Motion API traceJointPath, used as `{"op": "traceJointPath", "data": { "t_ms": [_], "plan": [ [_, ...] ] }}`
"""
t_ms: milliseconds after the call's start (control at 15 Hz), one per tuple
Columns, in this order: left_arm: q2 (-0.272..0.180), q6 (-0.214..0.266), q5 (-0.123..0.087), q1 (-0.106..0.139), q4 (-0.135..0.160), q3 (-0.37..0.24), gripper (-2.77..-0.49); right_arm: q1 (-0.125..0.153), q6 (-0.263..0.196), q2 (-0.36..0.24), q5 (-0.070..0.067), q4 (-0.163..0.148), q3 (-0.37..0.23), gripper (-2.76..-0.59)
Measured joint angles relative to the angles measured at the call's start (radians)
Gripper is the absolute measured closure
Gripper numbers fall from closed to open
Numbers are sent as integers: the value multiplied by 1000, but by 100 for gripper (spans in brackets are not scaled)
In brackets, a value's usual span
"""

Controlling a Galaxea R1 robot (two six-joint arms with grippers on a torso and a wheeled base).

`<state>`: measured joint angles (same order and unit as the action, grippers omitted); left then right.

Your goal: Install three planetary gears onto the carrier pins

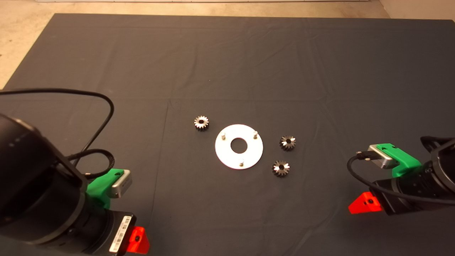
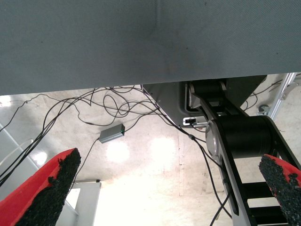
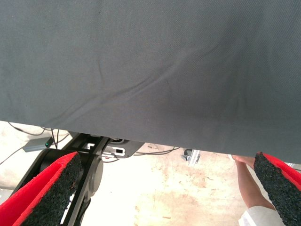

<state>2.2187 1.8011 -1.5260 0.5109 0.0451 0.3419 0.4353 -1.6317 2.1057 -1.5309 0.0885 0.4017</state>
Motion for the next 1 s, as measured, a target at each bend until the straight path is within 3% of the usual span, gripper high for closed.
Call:
{"op": "traceJointPath", "data": {
  "t_ms": [333,467,800,1000],
  "plan": [
    [0,-11,0,0,-1,0,-277,0,0,0,0,0,0,-273],
    [-5,-75,0,0,-2,26,-277,0,0,0,-1,0,0,-273],
    [-4,-276,0,6,-34,298,-277,0,0,0,-1,0,0,-273],
    [33,-337,0,5,-79,411,-277,0,0,0,0,0,0,-273]
  ]
}}
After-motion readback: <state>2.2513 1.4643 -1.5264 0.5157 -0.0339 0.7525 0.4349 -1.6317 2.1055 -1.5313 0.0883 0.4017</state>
